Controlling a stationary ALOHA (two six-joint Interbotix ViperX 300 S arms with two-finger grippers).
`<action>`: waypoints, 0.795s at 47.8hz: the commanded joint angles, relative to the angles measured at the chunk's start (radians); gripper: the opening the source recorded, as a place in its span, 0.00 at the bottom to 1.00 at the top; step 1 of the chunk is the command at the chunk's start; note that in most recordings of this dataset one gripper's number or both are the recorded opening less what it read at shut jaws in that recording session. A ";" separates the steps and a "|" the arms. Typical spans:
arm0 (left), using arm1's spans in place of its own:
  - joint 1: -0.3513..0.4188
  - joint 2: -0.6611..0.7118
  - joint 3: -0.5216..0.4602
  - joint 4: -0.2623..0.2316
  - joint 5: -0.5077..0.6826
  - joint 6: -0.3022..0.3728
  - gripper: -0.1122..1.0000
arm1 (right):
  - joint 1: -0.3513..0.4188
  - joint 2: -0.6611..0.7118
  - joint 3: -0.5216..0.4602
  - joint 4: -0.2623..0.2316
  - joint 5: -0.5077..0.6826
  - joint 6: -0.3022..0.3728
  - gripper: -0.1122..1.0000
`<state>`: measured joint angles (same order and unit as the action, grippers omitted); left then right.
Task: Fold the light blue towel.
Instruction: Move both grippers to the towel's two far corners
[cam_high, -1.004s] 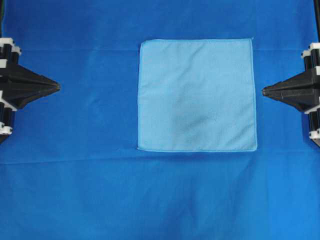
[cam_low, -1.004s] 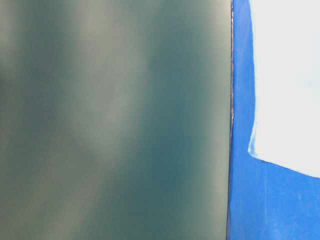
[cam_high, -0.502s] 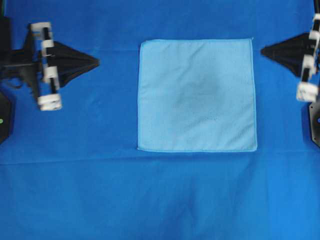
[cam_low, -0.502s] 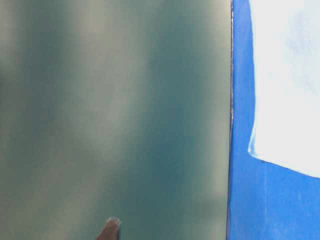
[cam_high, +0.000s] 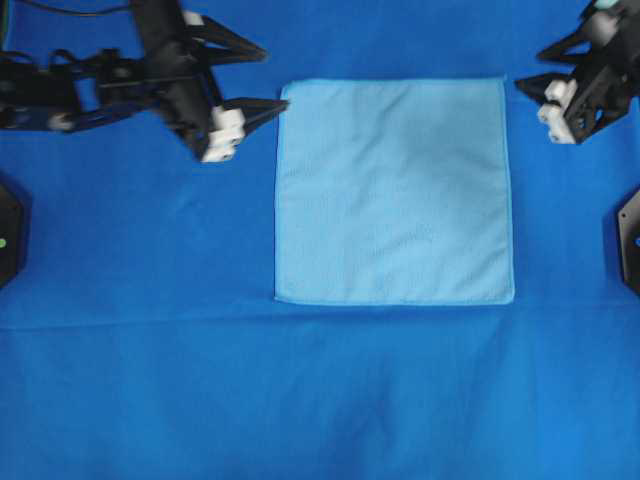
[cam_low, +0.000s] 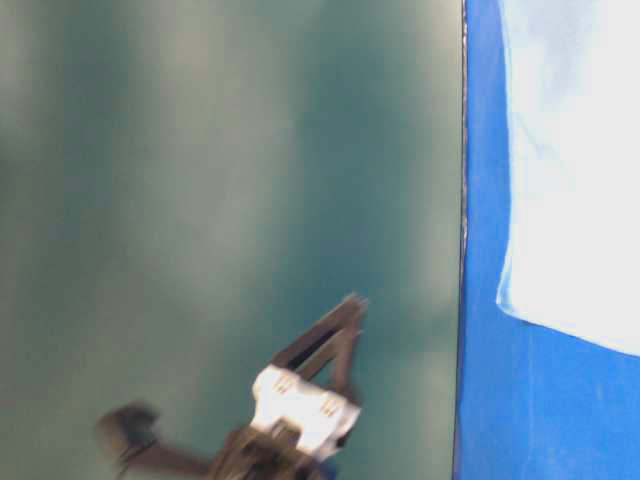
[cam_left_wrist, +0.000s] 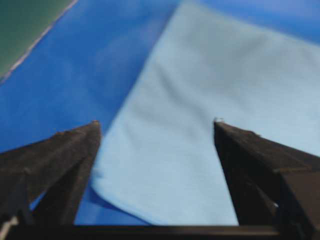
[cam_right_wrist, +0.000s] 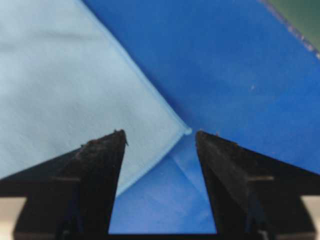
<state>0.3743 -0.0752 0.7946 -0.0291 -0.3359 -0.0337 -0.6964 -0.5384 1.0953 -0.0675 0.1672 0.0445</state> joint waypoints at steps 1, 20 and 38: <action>0.032 0.066 -0.054 0.000 -0.009 0.003 0.87 | -0.031 0.072 -0.029 -0.020 -0.038 0.002 0.63; 0.110 0.313 -0.156 -0.002 -0.048 0.017 0.87 | -0.094 0.399 -0.060 -0.041 -0.262 -0.003 0.63; 0.130 0.391 -0.184 0.003 0.021 0.025 0.62 | -0.100 0.500 -0.110 -0.043 -0.255 -0.009 0.54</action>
<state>0.5108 0.3329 0.6228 -0.0291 -0.3298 -0.0138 -0.7915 -0.0276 0.9971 -0.1074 -0.0982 0.0399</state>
